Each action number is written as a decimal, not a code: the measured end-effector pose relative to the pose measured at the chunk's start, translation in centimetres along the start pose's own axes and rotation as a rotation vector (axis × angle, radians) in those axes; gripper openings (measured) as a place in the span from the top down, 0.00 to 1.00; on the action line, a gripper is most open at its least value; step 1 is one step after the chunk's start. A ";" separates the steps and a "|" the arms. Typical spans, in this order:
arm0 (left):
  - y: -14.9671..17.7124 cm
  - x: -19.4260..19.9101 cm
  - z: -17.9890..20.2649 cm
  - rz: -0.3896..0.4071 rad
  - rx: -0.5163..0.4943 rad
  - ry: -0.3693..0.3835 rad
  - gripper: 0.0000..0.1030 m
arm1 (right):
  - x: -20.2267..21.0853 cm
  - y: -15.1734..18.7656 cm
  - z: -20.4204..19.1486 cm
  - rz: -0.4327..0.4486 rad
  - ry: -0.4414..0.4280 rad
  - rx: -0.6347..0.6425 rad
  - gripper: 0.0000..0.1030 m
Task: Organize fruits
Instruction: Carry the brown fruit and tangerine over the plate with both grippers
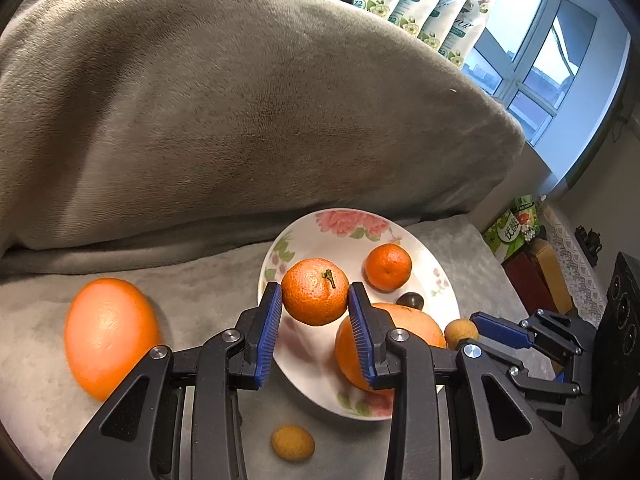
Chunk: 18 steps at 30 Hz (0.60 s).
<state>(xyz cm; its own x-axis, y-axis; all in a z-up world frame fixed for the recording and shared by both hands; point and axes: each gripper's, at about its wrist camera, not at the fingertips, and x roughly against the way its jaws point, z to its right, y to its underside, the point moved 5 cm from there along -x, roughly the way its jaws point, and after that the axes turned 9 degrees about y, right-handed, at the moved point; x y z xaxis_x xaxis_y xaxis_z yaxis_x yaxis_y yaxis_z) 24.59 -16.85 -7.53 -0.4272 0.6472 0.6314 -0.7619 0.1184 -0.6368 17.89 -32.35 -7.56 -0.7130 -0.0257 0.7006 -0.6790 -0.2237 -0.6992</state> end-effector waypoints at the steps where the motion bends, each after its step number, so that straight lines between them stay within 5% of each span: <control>1: 0.0 0.0 0.0 0.000 0.001 -0.001 0.68 | 0.0 0.0 -0.1 -0.001 -0.001 0.002 0.75; 18: -0.7 0.3 1.0 0.011 -0.037 -0.019 0.62 | -0.4 -0.2 -1.1 -0.008 -0.004 0.030 0.72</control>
<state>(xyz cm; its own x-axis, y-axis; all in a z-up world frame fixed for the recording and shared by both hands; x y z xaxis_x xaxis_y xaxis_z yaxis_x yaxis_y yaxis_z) 24.50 -17.51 -6.51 -0.4447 0.6341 0.6326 -0.7390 0.1394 -0.6591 18.09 -31.18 -7.88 -0.7072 -0.0277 0.7065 -0.6787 -0.2534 -0.6893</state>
